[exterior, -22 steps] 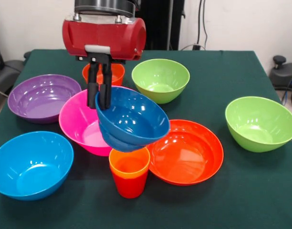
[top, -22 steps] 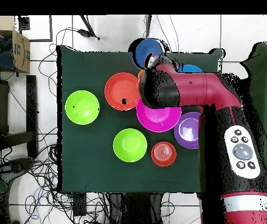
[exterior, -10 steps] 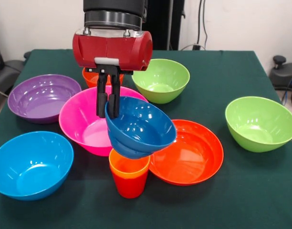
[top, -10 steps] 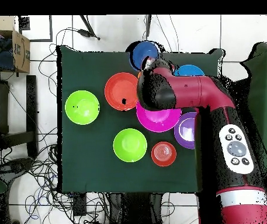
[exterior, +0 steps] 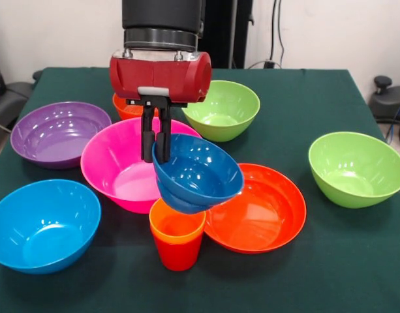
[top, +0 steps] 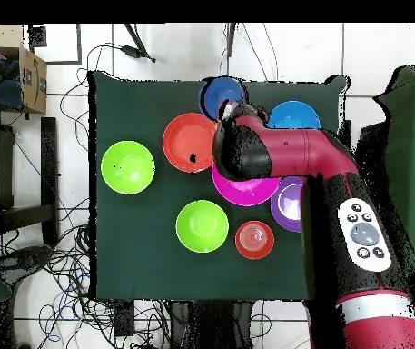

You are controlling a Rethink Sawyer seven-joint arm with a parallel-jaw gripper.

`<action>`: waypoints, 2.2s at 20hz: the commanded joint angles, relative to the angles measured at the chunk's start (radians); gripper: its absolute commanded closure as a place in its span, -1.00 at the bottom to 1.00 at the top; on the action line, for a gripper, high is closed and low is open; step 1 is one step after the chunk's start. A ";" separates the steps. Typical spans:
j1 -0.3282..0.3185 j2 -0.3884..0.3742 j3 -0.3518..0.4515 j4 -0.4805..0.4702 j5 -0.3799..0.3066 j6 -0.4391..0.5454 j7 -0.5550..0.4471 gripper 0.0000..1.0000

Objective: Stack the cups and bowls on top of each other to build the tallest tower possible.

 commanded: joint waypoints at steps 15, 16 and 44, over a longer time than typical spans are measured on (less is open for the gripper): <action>-0.063 0.079 0.054 0.123 -0.011 -0.048 0.008 1.00; -0.064 0.082 0.055 0.124 -0.012 -0.054 0.011 1.00; -0.129 0.103 0.141 0.165 -0.007 -0.127 0.014 1.00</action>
